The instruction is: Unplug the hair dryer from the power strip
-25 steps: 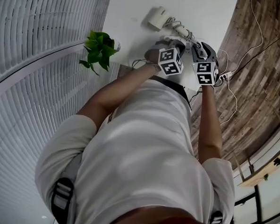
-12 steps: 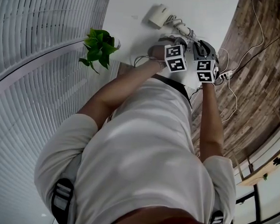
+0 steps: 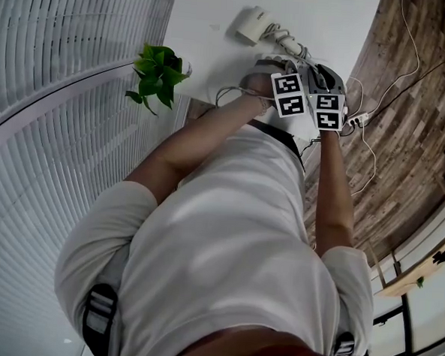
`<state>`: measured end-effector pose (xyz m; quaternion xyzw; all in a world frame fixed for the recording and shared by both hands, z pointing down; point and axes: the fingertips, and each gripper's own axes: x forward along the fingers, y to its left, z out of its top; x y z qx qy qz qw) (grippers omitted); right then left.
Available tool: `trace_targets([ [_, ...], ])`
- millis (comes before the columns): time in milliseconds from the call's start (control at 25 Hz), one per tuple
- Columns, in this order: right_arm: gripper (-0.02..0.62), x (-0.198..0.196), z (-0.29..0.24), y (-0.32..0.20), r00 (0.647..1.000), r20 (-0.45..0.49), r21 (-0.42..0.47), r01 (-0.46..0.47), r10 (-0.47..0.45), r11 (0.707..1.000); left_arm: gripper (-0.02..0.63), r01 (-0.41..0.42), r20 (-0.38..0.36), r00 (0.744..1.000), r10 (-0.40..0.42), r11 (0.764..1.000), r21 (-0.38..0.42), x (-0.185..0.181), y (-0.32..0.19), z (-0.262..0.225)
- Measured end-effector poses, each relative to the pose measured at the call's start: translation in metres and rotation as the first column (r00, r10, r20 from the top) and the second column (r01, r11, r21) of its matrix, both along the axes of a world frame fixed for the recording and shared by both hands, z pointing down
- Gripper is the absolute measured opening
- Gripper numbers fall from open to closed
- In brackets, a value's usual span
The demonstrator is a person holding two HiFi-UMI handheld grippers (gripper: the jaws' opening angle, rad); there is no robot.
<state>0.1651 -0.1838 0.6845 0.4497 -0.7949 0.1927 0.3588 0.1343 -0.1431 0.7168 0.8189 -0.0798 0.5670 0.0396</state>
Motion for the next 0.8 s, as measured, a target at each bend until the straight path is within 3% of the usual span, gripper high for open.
trace_targets([
  [200,0.095,0.001,-0.004,-0.001,0.999,0.026,-0.001,-0.019,0.019,1.0,0.029,-0.03,0.052,0.998,0.03,1.0,0.002,0.001,0.001,0.002],
  [680,0.084,0.005,-0.01,0.004,0.996,0.06,0.037,-0.064,0.062,0.997,0.029,-0.05,0.078,0.996,0.051,0.999,-0.009,0.003,0.005,0.002],
  [800,0.083,0.005,-0.032,-0.001,0.993,0.094,0.093,-0.074,0.065,0.993,0.028,-0.053,0.085,0.995,0.053,0.999,-0.01,0.004,0.006,0.003],
])
